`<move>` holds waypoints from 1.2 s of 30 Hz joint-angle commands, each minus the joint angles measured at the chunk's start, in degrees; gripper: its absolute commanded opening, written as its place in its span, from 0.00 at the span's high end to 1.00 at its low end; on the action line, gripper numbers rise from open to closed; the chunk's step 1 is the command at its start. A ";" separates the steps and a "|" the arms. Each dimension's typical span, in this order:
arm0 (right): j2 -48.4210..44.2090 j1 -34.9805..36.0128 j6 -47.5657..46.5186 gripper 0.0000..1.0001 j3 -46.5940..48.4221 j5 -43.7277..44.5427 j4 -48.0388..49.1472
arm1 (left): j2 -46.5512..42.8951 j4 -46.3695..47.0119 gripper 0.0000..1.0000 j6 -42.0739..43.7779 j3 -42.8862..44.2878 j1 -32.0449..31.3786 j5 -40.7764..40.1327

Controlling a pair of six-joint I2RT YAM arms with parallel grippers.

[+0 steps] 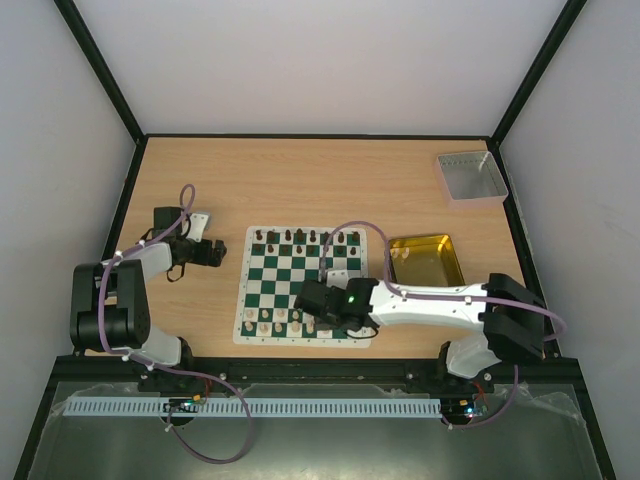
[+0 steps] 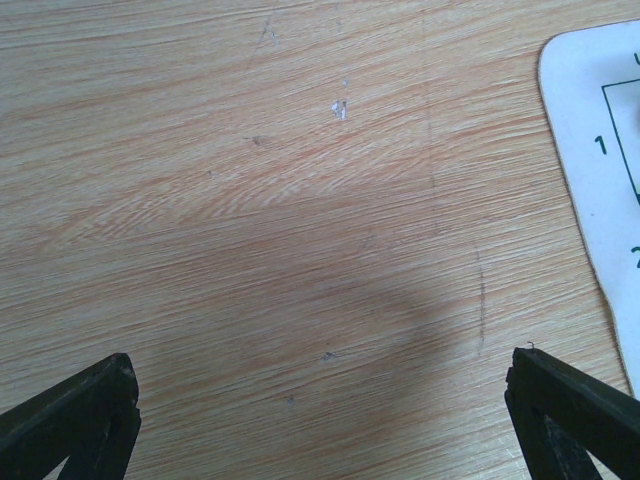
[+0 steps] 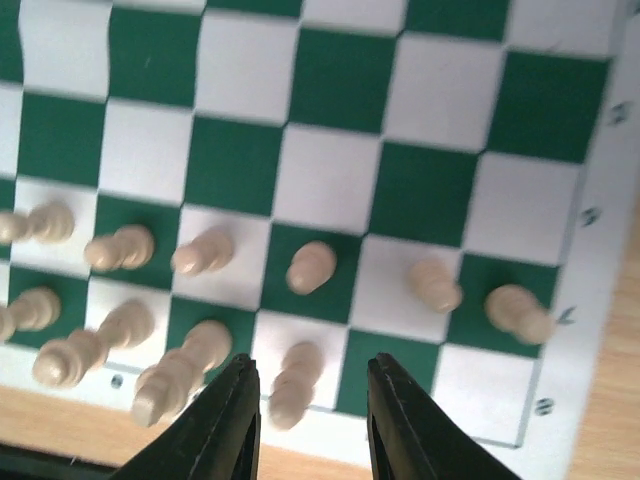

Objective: Set up the chess pieces on the board
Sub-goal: Place the chess piece on the chessboard, then pick up the chess piece from the storage box.

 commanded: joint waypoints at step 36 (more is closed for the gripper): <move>-1.75 -54.72 -21.11 0.73 -7.14 -0.77 14.75 | 1.23 -1.00 0.01 0.48 1.77 -0.15 1.07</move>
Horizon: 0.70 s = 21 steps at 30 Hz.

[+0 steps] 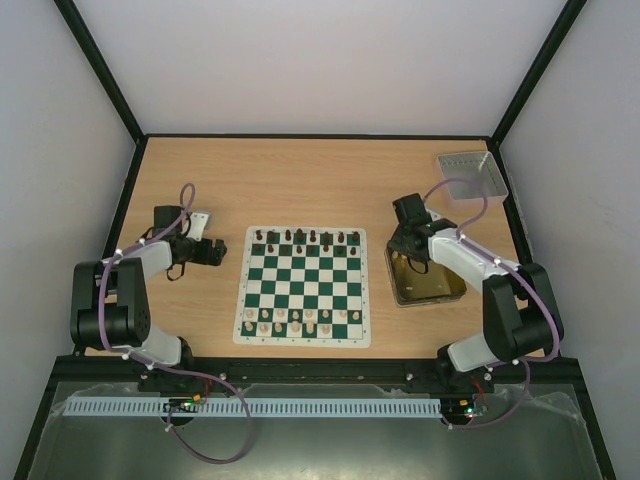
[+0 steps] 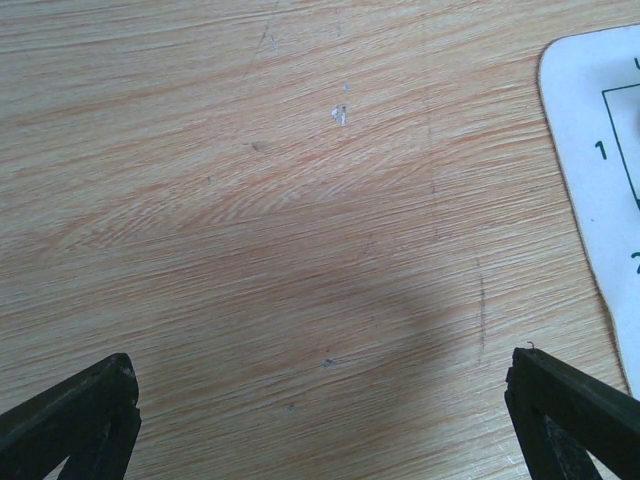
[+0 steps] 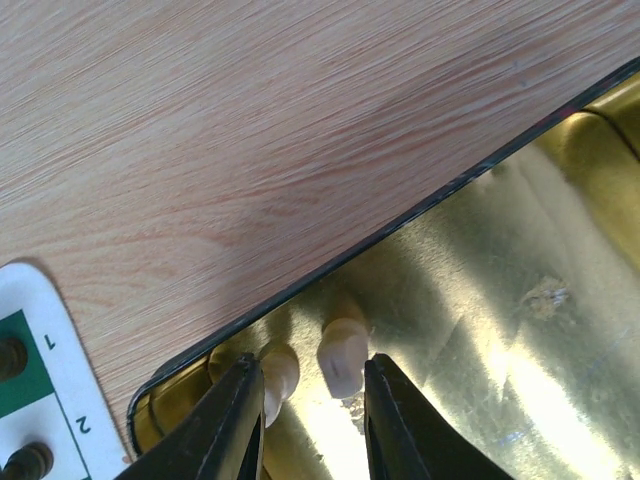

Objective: Set up the chess pieces on the board
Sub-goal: Pick up the chess piece from the storage box.

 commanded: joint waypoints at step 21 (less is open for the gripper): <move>3.89 -2.08 -1.56 0.79 -2.07 0.11 3.36 | 0.91 -0.83 0.01 0.63 1.31 -0.15 1.02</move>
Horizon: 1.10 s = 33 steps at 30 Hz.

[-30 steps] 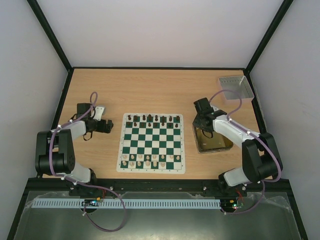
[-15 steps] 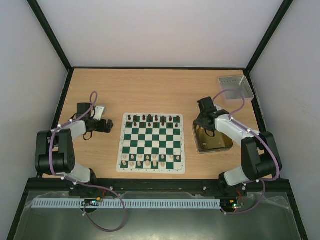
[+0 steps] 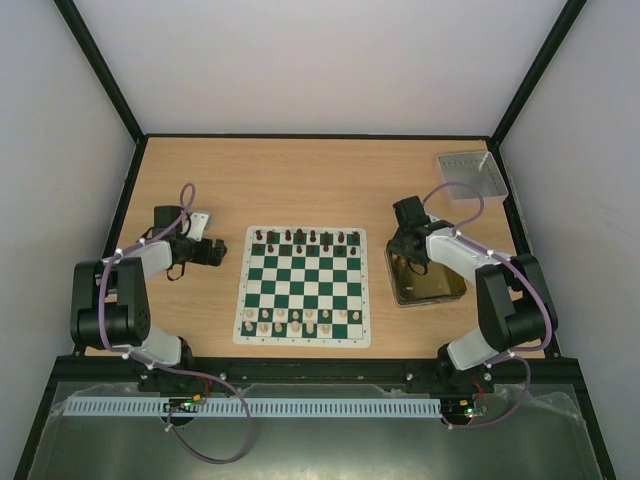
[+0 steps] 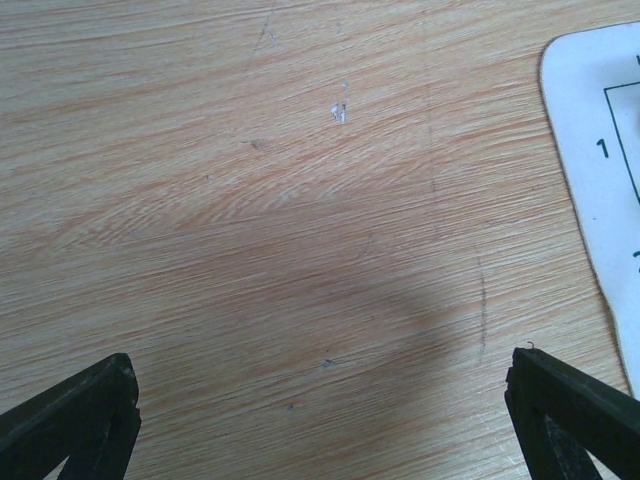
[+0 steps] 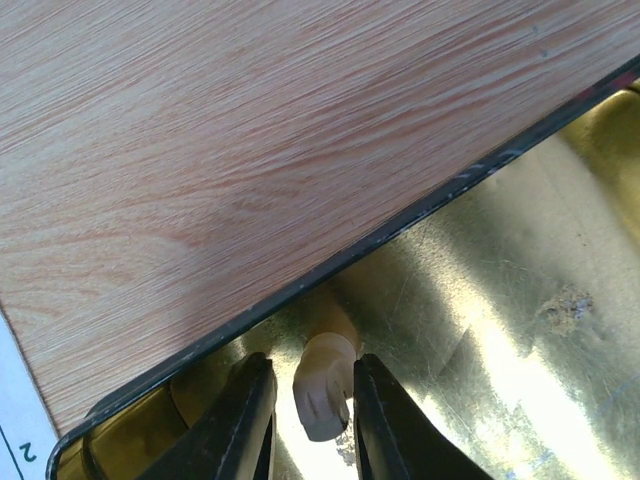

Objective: Set up the chess pieces on the board
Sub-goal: Pick up the chess piece from the storage box.

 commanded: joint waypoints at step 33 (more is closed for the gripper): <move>-17.65 10.09 3.51 0.96 2.68 5.87 -16.76 | 1.08 -0.89 0.00 0.46 1.45 -0.15 0.91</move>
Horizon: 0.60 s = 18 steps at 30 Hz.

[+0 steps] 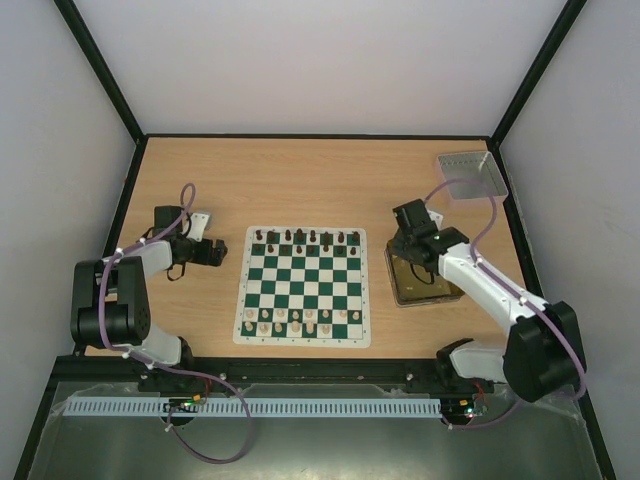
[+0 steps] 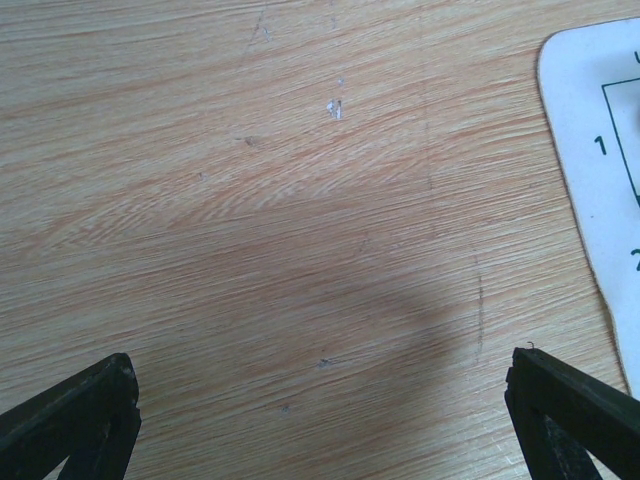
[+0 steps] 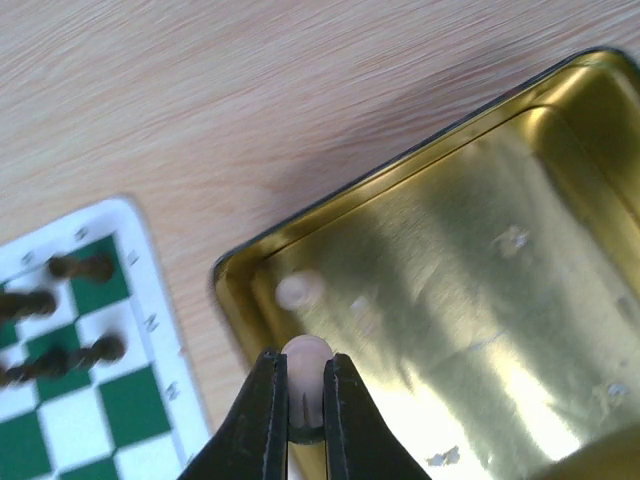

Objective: Set up the chess pieces on the board
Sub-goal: Pick up the chess piece from the storage box, then place the chess piece on the chessboard.

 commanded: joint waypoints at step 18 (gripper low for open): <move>-1.59 51.24 29.18 0.96 4.99 5.84 -18.32 | 1.11 -0.84 0.00 0.20 1.64 0.07 0.32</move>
